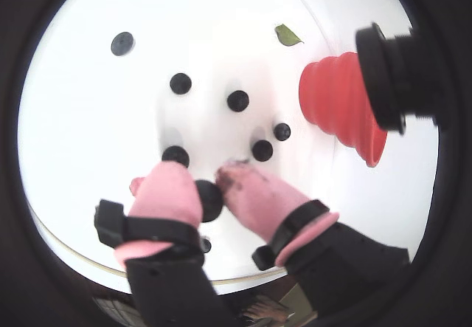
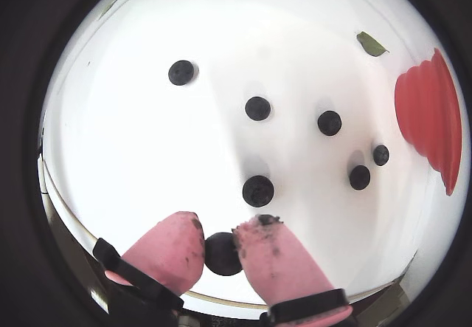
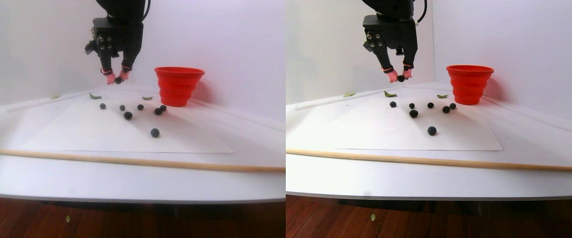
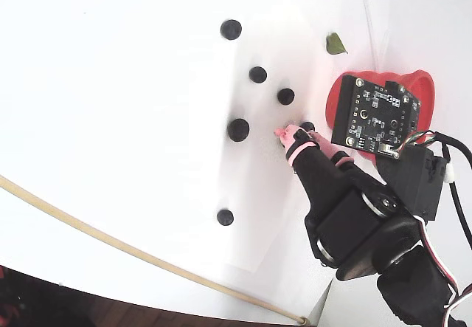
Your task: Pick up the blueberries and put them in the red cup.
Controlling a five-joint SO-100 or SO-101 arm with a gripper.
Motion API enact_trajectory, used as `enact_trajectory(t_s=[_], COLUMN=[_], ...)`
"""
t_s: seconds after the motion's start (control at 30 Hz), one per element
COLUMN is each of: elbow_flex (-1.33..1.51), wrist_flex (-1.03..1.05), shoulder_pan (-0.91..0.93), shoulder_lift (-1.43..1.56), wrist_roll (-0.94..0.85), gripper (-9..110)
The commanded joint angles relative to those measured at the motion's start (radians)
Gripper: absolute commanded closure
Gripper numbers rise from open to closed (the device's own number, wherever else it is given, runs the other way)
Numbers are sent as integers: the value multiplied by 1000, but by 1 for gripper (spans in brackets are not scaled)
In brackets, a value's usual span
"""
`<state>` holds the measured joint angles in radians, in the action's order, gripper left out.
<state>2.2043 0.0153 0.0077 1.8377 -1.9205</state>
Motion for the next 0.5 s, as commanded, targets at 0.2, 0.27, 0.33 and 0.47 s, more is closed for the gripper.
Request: enact_trajectory(t_s=[0.2,0.27,0.33,0.47], elbow_flex=[-64,-74,-81,-112], wrist_flex=[3,3,3,3], shoulder_pan=[44,52,63,87], shoulder_lift=[114,118,127,129], wrist_roll=[25,26,29,43], gripper=[94,94,94,94])
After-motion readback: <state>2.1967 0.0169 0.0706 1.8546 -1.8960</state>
